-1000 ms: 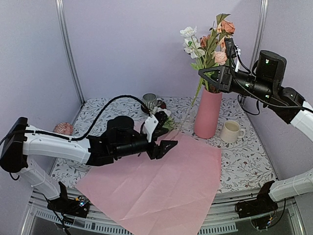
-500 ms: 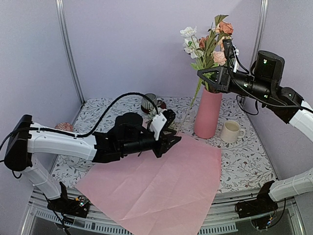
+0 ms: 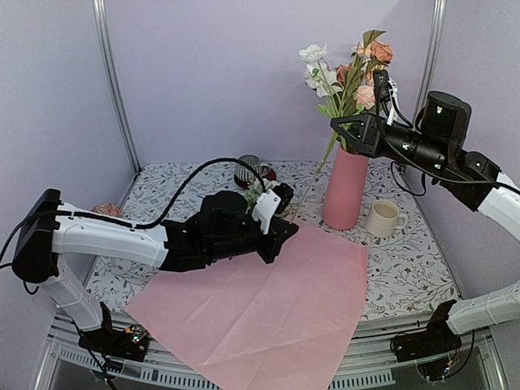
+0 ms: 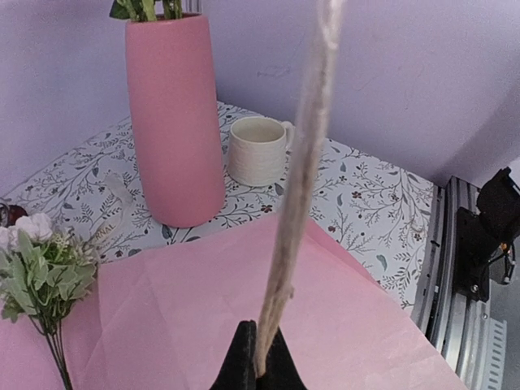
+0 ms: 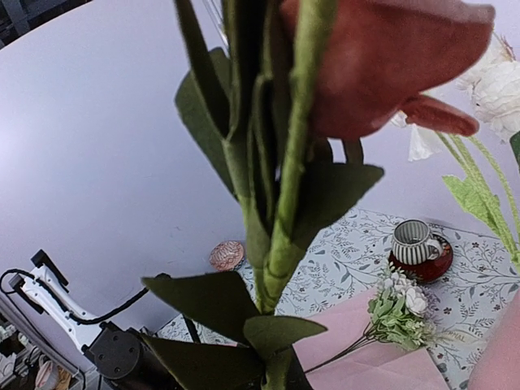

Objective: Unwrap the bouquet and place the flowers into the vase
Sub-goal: Place the vase.

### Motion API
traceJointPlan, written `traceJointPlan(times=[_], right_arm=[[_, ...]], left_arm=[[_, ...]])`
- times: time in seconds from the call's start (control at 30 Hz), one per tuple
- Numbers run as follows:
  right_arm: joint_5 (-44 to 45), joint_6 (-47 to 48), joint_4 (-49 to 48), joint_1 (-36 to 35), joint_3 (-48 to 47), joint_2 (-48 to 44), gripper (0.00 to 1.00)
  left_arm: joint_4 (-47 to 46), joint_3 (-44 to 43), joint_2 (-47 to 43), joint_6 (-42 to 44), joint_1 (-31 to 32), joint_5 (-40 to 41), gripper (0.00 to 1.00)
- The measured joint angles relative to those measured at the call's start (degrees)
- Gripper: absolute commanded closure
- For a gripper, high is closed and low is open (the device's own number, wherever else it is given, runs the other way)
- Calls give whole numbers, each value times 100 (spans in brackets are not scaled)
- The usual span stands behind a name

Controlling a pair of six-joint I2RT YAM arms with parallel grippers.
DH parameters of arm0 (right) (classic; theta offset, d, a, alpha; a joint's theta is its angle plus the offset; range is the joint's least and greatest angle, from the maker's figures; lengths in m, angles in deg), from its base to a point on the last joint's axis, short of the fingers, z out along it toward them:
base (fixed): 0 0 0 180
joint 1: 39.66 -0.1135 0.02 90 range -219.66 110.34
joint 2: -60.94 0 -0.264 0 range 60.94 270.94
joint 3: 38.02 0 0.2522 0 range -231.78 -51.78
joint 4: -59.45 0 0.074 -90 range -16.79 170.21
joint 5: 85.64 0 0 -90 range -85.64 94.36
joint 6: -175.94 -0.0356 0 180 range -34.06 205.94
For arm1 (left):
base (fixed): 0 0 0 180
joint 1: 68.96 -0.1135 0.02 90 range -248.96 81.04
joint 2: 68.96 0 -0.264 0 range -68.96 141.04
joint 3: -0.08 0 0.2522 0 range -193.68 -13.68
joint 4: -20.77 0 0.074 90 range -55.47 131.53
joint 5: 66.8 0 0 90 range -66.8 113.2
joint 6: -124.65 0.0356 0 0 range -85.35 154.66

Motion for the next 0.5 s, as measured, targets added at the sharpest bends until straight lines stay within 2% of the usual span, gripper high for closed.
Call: traceJointPlan(times=[0.5], right_arm=[[435, 199, -393, 0, 514, -216, 98]], left_arm=[[240, -396, 459, -1119, 0, 11, 100]])
